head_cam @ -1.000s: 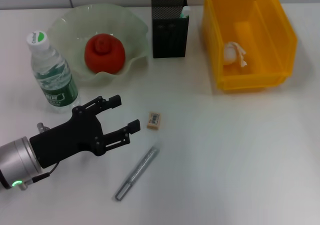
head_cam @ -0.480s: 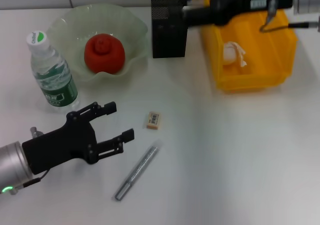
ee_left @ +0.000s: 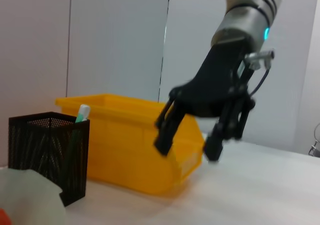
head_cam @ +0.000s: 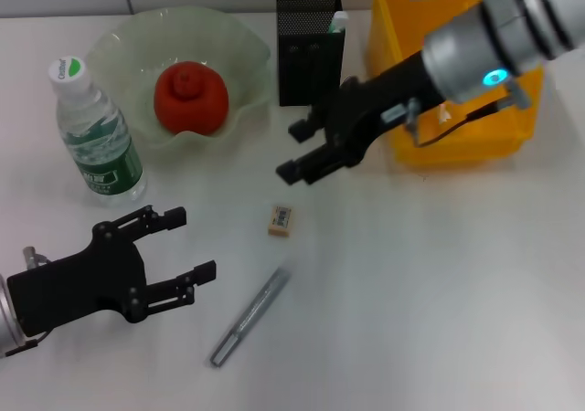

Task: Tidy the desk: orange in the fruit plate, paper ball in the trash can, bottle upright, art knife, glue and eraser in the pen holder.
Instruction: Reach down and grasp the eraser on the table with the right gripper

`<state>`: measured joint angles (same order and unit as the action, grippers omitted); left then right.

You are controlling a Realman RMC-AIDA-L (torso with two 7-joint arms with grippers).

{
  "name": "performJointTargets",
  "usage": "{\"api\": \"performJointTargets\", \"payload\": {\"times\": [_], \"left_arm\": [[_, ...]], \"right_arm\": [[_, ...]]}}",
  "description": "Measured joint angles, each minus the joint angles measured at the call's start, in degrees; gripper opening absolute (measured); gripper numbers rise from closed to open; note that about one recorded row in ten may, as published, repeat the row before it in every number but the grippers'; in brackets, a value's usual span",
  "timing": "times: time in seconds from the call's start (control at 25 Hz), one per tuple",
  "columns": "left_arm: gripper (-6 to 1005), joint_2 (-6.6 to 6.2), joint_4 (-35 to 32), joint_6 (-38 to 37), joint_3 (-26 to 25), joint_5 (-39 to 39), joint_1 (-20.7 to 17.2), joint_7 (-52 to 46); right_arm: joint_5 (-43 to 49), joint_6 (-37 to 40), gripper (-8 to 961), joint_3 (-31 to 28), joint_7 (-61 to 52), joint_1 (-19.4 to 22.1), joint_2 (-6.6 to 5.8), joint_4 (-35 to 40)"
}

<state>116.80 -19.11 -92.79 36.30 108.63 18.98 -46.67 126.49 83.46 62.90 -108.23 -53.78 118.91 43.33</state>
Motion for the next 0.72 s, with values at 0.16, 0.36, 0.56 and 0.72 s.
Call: {"api": "performJointTargets", "payload": {"times": [0.16,0.36,0.56,0.72], "left_arm": [[812,-0.34,-0.13,-0.02,0.02,0.03,-0.39,0.0],[812,-0.35,-0.28,0.14,0.0,0.03,-0.45,0.0],[812,-0.35,-0.31,0.27,-0.12,0.09,-0.23,0.05],[812,-0.35,-0.31,0.38,-0.25,0.1,-0.13,0.07]], "right_arm": [[0.75,-6.14,679,6.2,-2.41,-2.8,0.14,-4.62],[0.78,-10.35,678,13.97,-4.91,-3.57,0.56,-5.46],[0.22,-13.85,678,20.14,-5.71,-3.66,0.93,-6.44],[-2.43,-16.14,678,24.19,-5.61,-3.57,0.98,-7.4]]}}
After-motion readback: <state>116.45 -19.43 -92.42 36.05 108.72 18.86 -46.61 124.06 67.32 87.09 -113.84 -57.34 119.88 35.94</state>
